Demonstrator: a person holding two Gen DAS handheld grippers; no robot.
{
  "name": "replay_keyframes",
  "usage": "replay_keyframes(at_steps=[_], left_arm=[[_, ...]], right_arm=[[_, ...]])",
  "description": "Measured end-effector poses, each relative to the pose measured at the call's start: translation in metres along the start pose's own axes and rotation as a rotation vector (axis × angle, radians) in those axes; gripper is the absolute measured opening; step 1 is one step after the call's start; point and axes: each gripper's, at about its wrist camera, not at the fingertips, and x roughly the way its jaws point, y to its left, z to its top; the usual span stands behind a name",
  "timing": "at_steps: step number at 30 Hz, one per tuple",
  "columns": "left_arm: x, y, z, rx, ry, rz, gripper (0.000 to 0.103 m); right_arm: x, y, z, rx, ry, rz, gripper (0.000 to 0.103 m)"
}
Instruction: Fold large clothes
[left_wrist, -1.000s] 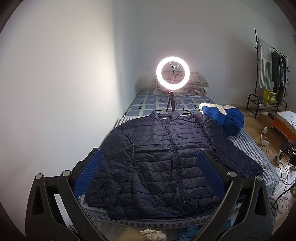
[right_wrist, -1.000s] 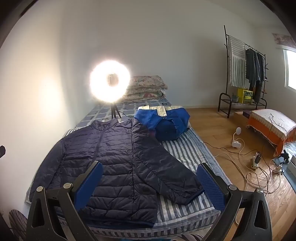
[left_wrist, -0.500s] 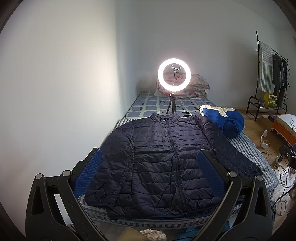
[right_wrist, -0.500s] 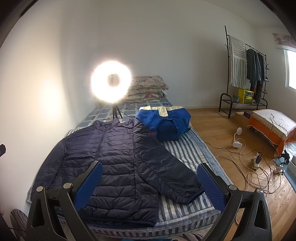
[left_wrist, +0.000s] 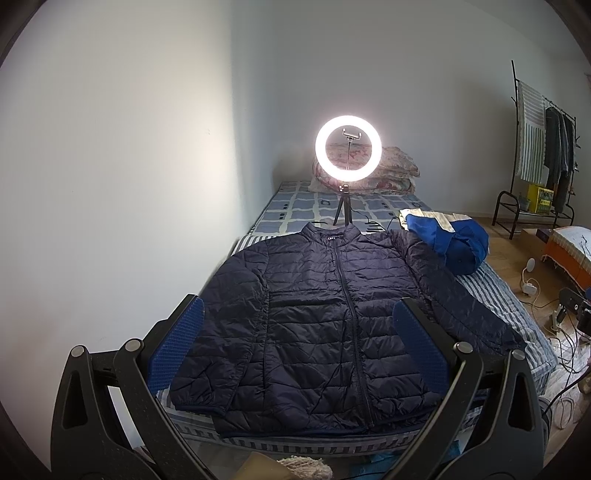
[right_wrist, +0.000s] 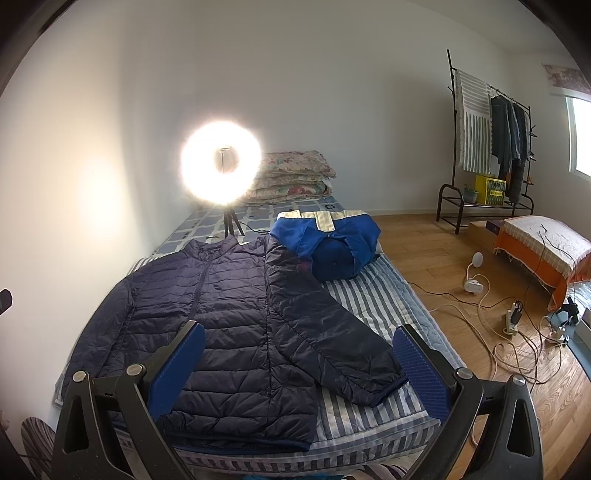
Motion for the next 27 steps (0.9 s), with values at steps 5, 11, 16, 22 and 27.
replay_keyframes(at_steps=[5, 11, 16, 22, 27], left_arm=[[-0.0002, -0.0008, 0.0001, 0.001, 0.000, 0.002, 0.103], [-0.0003, -0.0009, -0.0003, 0.001, 0.000, 0.000, 0.103], [0.0004, -0.0002, -0.0003, -0.001, 0.002, 0.001, 0.103], [0.0006, 0.0001, -0.0013, 0.000, 0.000, 0.001, 0.103], [0.0013, 0.0008, -0.0015, 0.000, 0.002, -0.001, 0.103]], right_arm=[[0.0001, 0.0013, -0.0003, -0.003, 0.000, 0.002, 0.103], [0.0005, 0.0014, -0.0007, -0.001, -0.001, 0.003, 0.103], [0.0029, 0.0027, -0.0018, -0.002, 0.001, 0.004, 0.103], [0.0037, 0.0040, -0.0020, -0.001, 0.002, 0.006, 0.103], [0.0053, 0.0069, -0.0025, -0.002, 0.003, 0.008, 0.103]])
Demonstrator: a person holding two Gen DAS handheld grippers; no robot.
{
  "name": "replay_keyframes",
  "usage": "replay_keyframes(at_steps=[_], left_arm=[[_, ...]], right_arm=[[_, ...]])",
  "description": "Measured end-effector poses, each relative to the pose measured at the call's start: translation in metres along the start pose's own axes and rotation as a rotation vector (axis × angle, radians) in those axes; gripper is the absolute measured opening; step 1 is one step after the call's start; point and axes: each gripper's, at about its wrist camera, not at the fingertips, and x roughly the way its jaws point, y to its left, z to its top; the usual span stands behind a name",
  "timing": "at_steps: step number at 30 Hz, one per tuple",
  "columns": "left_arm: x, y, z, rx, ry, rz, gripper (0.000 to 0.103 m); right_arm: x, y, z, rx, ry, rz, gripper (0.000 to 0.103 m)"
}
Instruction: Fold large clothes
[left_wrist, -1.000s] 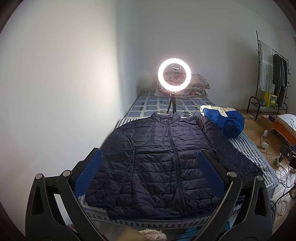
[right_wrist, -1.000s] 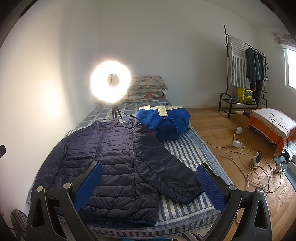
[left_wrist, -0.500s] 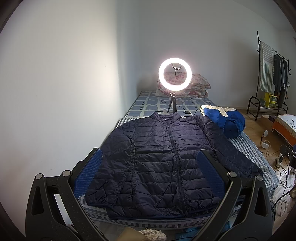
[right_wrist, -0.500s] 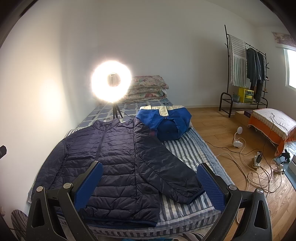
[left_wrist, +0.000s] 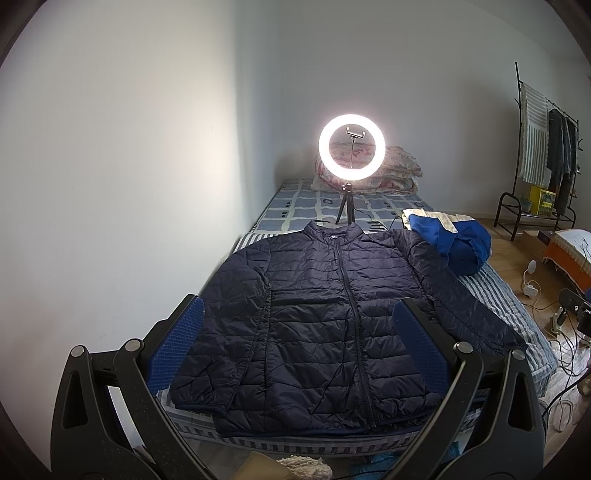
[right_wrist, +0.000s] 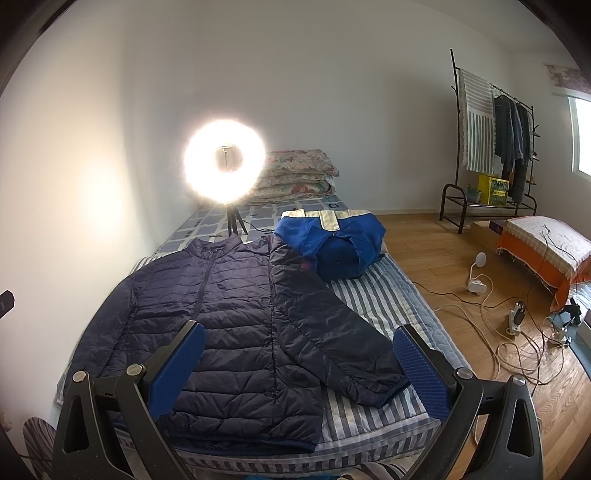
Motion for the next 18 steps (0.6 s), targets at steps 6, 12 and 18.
replay_keyframes(at_steps=[6, 12, 18], left_arm=[[-0.0002, 0.0026, -0.0021, -0.002, 0.001, 0.002, 0.103], [0.0008, 0.0035, -0.0027, -0.003, 0.002, 0.002, 0.103], [0.0015, 0.0050, -0.0035, -0.004, 0.004, 0.000, 0.103]], right_arm=[[0.0035, 0.0028, -0.0005, 0.001, 0.003, 0.006, 0.103], [0.0044, 0.0034, 0.0006, 0.002, 0.003, 0.014, 0.103], [0.0074, 0.0049, 0.0001, -0.003, 0.007, 0.017, 0.103]])
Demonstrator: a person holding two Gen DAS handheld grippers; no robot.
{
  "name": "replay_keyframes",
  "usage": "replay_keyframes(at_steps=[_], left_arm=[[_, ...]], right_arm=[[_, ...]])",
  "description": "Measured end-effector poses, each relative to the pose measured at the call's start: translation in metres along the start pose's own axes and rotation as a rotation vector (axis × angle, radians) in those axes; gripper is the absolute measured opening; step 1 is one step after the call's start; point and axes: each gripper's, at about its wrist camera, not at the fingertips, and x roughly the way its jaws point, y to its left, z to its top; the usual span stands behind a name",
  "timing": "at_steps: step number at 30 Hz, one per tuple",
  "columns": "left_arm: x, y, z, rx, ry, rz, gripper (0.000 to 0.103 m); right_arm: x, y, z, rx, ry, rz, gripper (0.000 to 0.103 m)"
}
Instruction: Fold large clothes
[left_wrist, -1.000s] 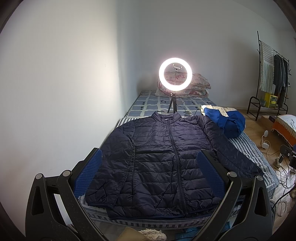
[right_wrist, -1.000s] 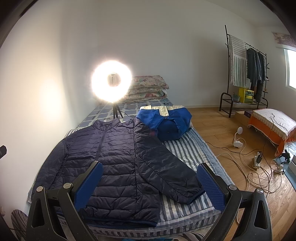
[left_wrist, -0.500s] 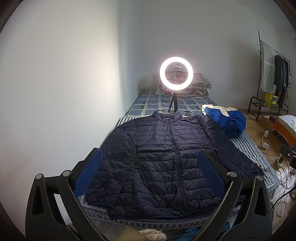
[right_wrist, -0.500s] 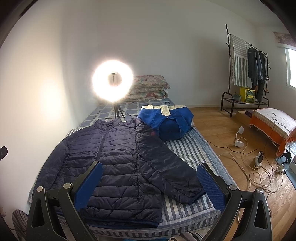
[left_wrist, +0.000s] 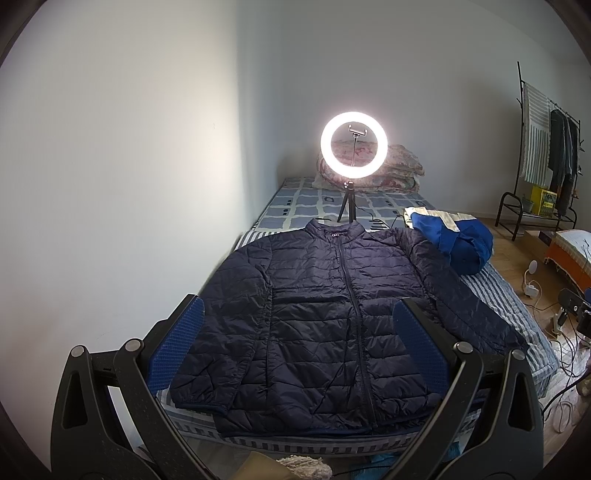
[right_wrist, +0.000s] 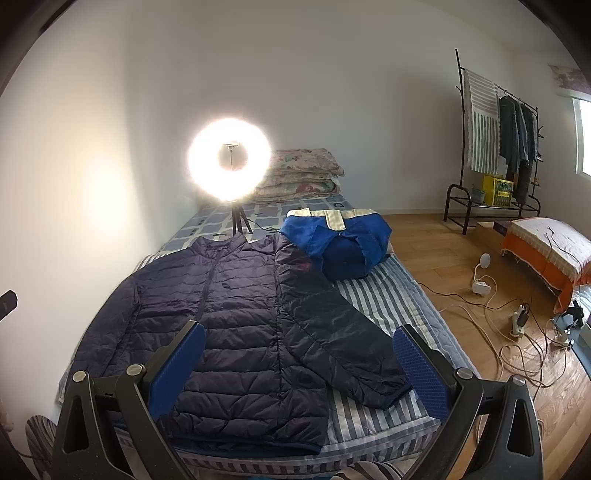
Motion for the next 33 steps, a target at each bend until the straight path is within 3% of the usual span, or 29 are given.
replay_keyframes(at_steps=[15, 23, 33], left_arm=[[0.021, 0.015, -0.015, -0.024, 0.039, 0.033, 0.103], [0.026, 0.048, -0.024, -0.060, 0.057, 0.089, 0.103], [0.006, 0.100, -0.052, -0.103, 0.054, 0.128, 0.103]], right_arm=[[0.019, 0.028, 0.001, -0.043, 0.006, 0.052, 0.103], [0.038, 0.076, 0.000, -0.070, -0.041, 0.201, 0.103], [0.073, 0.171, -0.003, -0.242, 0.011, 0.404, 0.097]])
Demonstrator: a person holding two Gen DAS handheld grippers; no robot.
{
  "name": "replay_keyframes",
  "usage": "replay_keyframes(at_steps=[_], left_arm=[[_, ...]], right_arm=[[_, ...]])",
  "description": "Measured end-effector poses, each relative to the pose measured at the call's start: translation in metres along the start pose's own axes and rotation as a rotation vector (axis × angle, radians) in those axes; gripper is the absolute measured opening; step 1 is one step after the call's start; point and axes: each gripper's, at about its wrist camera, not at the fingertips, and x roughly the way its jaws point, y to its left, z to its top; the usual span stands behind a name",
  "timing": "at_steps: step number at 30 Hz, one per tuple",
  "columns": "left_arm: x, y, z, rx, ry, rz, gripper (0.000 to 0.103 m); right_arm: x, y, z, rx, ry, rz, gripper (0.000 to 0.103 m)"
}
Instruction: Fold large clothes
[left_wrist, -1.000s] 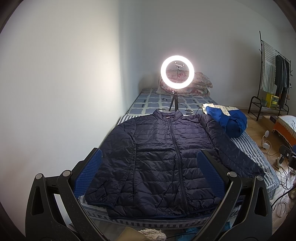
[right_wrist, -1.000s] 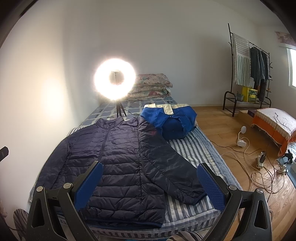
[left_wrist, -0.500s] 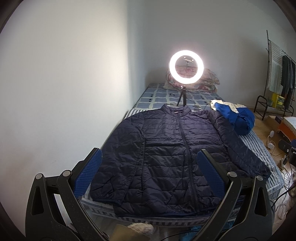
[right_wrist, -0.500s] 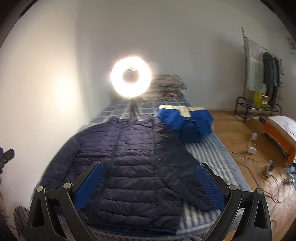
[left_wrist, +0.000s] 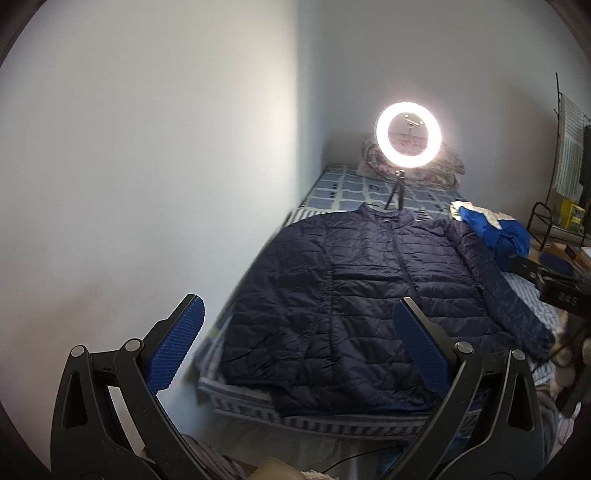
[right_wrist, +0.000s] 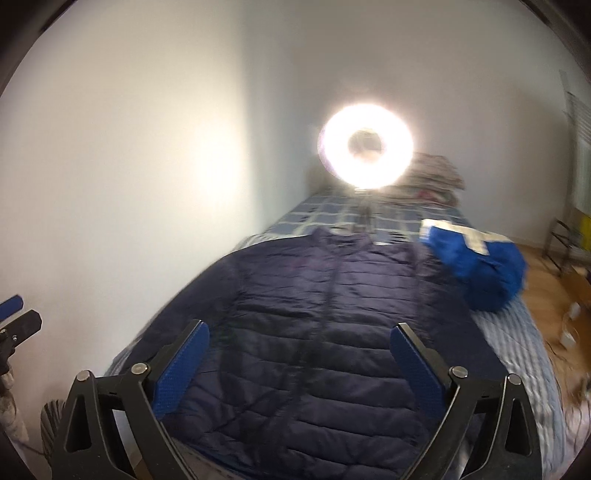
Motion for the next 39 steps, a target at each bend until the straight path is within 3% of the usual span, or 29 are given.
replay_keyframes(at_steps=[5, 7, 11, 18, 24, 30, 39], left_arm=[[-0.013, 0.020, -0.019, 0.010, 0.013, 0.026, 0.103], [-0.013, 0.024, -0.025, 0.010, 0.033, 0.032, 0.103], [-0.013, 0.031, -0.038, 0.000, 0.079, 0.036, 0.103], [-0.016, 0.046, -0.051, -0.036, 0.127, 0.055, 0.103], [-0.007, 0.056, -0.061, -0.068, 0.172, 0.064, 0.102], [-0.003, 0.067, -0.068, -0.109, 0.197, 0.067, 0.102], [0.006, 0.078, -0.071, -0.151, 0.208, 0.063, 0.102]], right_arm=[[0.034, 0.048, 0.004, -0.115, 0.037, 0.177, 0.087], [0.055, 0.072, 0.002, -0.156, 0.076, 0.251, 0.079], [0.092, 0.112, -0.009, -0.220, 0.160, 0.384, 0.074], [0.143, 0.195, -0.057, -0.431, 0.305, 0.549, 0.064], [0.185, 0.244, -0.099, -0.514, 0.474, 0.669, 0.052], [0.216, 0.271, -0.126, -0.581, 0.565, 0.683, 0.051], [0.237, 0.295, -0.151, -0.701, 0.571, 0.595, 0.056]])
